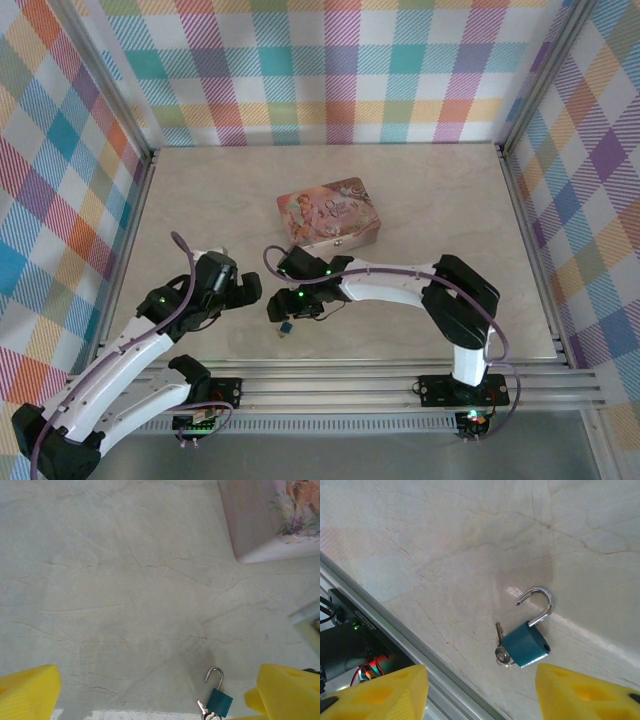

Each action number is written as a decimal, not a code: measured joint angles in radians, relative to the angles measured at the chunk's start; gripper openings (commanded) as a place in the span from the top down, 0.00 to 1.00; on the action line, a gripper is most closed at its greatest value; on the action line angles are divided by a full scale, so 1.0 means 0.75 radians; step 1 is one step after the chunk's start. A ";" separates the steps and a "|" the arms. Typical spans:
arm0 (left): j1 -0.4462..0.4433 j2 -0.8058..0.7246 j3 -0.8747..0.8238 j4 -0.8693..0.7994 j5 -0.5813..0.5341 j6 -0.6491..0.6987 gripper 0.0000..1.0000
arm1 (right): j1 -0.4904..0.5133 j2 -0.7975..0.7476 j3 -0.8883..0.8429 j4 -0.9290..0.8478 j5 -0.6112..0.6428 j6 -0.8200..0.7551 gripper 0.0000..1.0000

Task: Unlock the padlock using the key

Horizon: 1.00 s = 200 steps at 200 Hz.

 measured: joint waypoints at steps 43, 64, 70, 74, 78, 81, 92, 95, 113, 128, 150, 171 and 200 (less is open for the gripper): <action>0.011 0.065 0.001 0.096 0.015 0.108 0.00 | -0.025 -0.336 -0.013 -0.162 0.311 -0.143 0.14; 0.030 0.074 0.000 0.202 0.019 0.157 0.00 | -0.105 -0.550 -0.086 -0.167 0.470 -0.211 0.00; 0.036 0.077 0.000 0.233 0.012 0.171 0.00 | -0.138 -0.601 -0.113 -0.167 0.508 -0.229 0.00; 0.041 0.080 0.000 0.255 0.003 0.185 0.00 | -0.163 -0.636 -0.135 -0.167 0.530 -0.239 0.00; 0.045 0.084 0.000 0.277 -0.007 0.197 0.00 | -0.191 -0.665 -0.155 -0.167 0.554 -0.242 0.00; 0.047 0.086 -0.001 0.294 -0.017 0.209 0.00 | -0.215 -0.689 -0.174 -0.166 0.570 -0.247 0.00; 0.055 0.102 -0.006 0.365 -0.066 0.261 0.00 | -0.303 -0.756 -0.241 -0.161 0.617 -0.255 0.00; 0.055 0.108 -0.007 0.385 -0.083 0.276 0.00 | -0.331 -0.776 -0.266 -0.158 0.628 -0.257 0.00; 0.070 0.166 -0.010 0.479 -0.192 0.370 0.00 | -0.483 -0.872 -0.412 -0.124 0.673 -0.264 0.00; 0.111 0.253 -0.010 0.554 -0.249 0.450 0.00 | -0.594 -0.948 -0.537 -0.093 0.716 -0.278 0.00; 0.203 0.413 -0.008 0.639 -0.255 0.534 0.00 | -0.695 -1.034 -0.667 -0.032 0.792 -0.336 0.00; 0.267 0.536 -0.010 0.740 -0.244 0.601 0.00 | -0.834 -1.055 -0.732 0.057 0.798 -0.429 0.00; 0.331 0.578 -0.091 0.982 -0.211 0.686 0.00 | -0.998 -1.036 -0.849 0.278 0.835 -0.656 0.00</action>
